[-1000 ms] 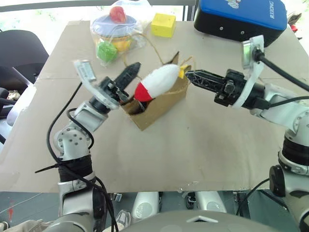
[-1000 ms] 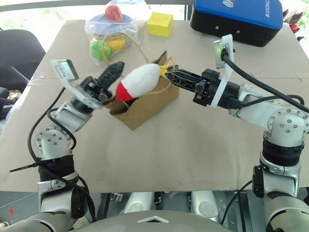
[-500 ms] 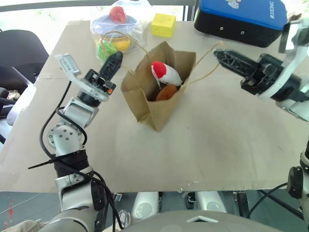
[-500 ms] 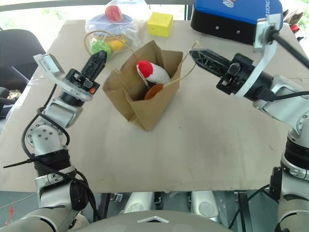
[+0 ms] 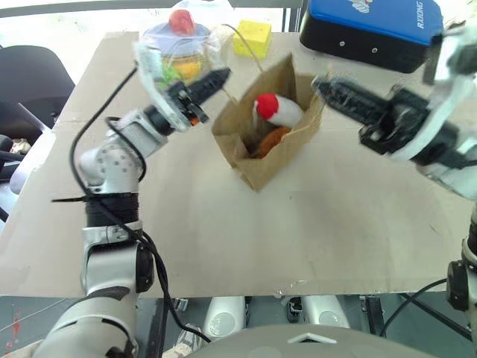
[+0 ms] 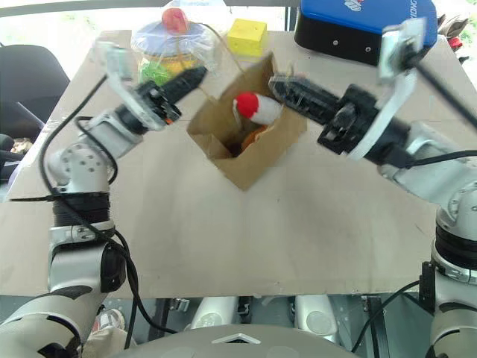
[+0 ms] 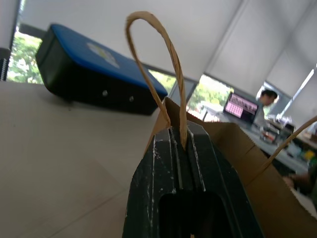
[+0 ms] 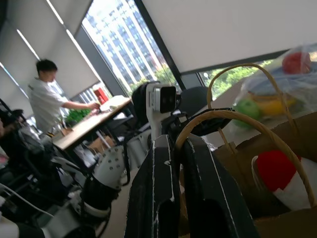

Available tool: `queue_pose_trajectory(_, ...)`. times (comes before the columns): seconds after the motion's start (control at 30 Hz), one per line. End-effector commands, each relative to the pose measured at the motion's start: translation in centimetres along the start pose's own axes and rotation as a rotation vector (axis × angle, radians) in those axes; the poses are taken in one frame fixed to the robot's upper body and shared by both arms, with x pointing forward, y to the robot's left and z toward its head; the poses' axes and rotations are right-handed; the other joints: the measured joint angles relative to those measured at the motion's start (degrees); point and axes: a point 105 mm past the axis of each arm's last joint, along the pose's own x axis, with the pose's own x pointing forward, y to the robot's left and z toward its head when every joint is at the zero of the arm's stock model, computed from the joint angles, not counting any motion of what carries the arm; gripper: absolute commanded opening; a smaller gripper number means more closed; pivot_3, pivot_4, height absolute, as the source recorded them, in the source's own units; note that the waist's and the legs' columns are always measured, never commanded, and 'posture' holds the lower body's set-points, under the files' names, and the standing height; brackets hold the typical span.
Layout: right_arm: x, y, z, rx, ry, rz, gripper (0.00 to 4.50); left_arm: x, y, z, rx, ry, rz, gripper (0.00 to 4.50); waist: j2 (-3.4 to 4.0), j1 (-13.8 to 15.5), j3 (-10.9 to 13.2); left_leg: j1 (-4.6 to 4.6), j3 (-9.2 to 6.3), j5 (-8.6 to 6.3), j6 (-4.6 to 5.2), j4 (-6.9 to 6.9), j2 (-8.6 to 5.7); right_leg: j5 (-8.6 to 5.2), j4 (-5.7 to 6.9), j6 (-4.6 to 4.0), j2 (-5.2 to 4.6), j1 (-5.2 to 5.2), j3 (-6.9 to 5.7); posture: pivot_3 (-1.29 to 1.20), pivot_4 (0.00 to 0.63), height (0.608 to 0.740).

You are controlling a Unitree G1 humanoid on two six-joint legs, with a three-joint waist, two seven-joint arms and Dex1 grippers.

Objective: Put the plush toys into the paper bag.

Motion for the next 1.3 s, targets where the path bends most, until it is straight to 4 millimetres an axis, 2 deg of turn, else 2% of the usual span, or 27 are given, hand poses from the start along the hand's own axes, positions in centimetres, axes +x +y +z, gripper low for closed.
queue_pose_trajectory(0.03, 0.6, -0.2, -0.8, -0.062, 0.016, -0.014, 0.08, 1.3, 0.4, -1.4, 0.172, 0.133, -0.097, 0.00, 0.00, 0.05, 0.00, 0.00, 0.01, 0.00, 0.00, 0.00, -0.01, 0.00, 0.00, 0.00, 0.02, 0.00, 0.01, 0.00, 0.150, 0.729)
queue_pose_trajectory(0.2, 0.6, -1.6, -1.3, -0.162, 0.044, -0.092, 0.08, 2.3, 1.9, -2.4, 0.291, 0.220, -0.092, 0.00, 0.00, -0.07, 0.00, -0.05, 0.05, 0.00, 0.01, 0.00, 0.00, 0.00, 0.00, 0.00, 0.05, -0.09, 0.09, 0.00, 0.150, 0.729)
queue_pose_trajectory(0.23, 0.6, -1.8, -1.4, -0.177, 0.048, -0.104, 0.08, 2.3, 2.1, -2.3, 0.292, 0.217, -0.088, 0.00, 0.00, -0.05, 0.00, -0.09, 0.05, 0.00, 0.01, -0.01, 0.00, 0.00, 0.01, 0.00, 0.05, -0.12, 0.09, 0.00, 0.150, 0.729)
queue_pose_trajectory(0.27, 0.3, -2.4, -1.3, -0.206, 0.048, -0.134, 0.31, 2.1, 1.7, -2.1, 0.215, 0.207, -0.126, 0.00, 0.00, -0.04, 0.00, -0.14, 0.05, 0.00, 0.01, 0.00, 0.00, 0.00, 0.00, 0.00, 0.04, -0.16, 0.09, 0.00, 0.150, 0.729)
queue_pose_trajectory(0.33, -0.5, -2.3, -0.7, -0.231, 0.019, -0.128, 0.91, 1.5, 1.7, -0.7, 0.174, 0.144, -0.135, 0.72, -0.01, -0.05, 0.01, -0.19, 0.03, 0.00, 0.01, 0.00, 0.01, 0.00, -0.01, 0.00, 0.04, -0.19, 0.07, 0.00, 0.150, 0.729)
queue_pose_trajectory(0.37, -0.7, -2.1, -0.5, -0.240, 0.009, -0.119, 1.37, 1.2, 1.7, -0.3, 0.168, 0.134, -0.135, 1.04, -0.02, -0.07, 0.02, -0.23, 0.03, 0.00, 0.01, 0.00, 0.01, 0.00, -0.01, 0.00, 0.04, -0.22, 0.06, 0.00, 0.150, 0.729)
queue_pose_trajectory(0.4, -0.8, -1.9, -0.3, -0.248, 0.003, -0.112, 1.99, 0.9, 1.7, -0.1, 0.172, 0.128, -0.134, 1.56, -0.02, -0.08, 0.02, -0.28, 0.01, 0.00, 0.01, 0.01, 0.02, 0.00, -0.01, 0.00, 0.03, -0.27, 0.05, 0.00, 0.150, 0.729)
queue_pose_trajectory(0.57, -0.8, -1.0, 0.6, -0.276, -0.032, -0.078, 4.41, -1.2, 0.3, 2.0, 0.110, 0.047, -0.164, 4.04, -0.02, -0.35, 0.02, -0.24, -0.01, 0.00, 0.01, 0.01, 0.05, 0.00, 0.03, 0.00, 0.02, -0.28, 0.06, 0.00, 0.150, 0.729)
queue_pose_trajectory(0.6, -0.8, -1.0, 0.5, -0.279, -0.028, -0.072, 4.50, -1.7, -0.1, 2.1, 0.096, 0.049, -0.174, 4.46, -0.02, -0.34, 0.02, -0.23, -0.02, 0.00, 0.01, 0.01, 0.06, 0.00, 0.04, 0.00, 0.02, -0.27, 0.07, 0.00, 0.150, 0.729)
queue_pose_trajectory(0.77, 0.1, -0.8, 0.9, -0.298, -0.022, -0.038, 4.50, -4.8, -3.5, 0.7, 0.085, 0.124, -0.238, 4.46, 0.00, -0.41, 0.02, -0.17, -0.02, 0.00, 0.00, 0.00, 0.06, 0.00, 0.07, 0.00, 0.01, -0.26, 0.13, 0.00, 0.150, 0.729)
queue_pose_trajectory(0.9, 0.4, -0.7, 1.3, -0.300, -0.021, -0.015, 4.50, -6.5, -4.9, -0.1, 0.061, 0.125, -0.218, 4.46, -0.01, -0.01, 0.03, -0.17, -0.03, 0.00, 0.01, 0.01, 0.06, 0.00, 0.07, 0.00, -0.06, -0.22, 0.07, 0.00, 0.150, 0.729)
queue_pose_trajectory(1.0, 0.5, -0.7, 1.3, -0.300, -0.011, -0.002, 4.50, -7.7, -5.9, -1.9, 0.108, 0.193, -0.196, 4.46, -0.01, -0.17, 0.03, -0.15, -0.05, -0.01, 0.01, 0.00, 0.04, 0.00, 0.07, 0.00, -0.11, -0.19, 0.03, 0.00, 0.150, 0.729)
queue_pose_trajectory(1.17, 0.5, -0.4, 1.5, -0.302, -0.007, 0.020, 4.50, -7.3, -6.9, -3.5, 0.152, 0.204, -0.162, 4.46, -0.01, -0.03, 0.03, -0.13, -0.07, -0.01, 0.01, -0.01, 0.04, 0.00, 0.10, 0.00, -0.11, -0.17, -0.01, 0.00, 0.150, 0.729)
queue_pose_trajectory(1.3, -0.6, 0.4, 1.7, -0.327, 0.014, 0.065, 4.50, -6.7, -6.9, -4.3, 0.189, 0.198, -0.117, 4.46, 0.00, -0.03, 0.03, -0.12, -0.06, -0.02, 0.03, -0.01, 0.02, 0.01, 0.10, 0.00, -0.12, -0.15, 0.00, 0.00, 0.150, 0.729)
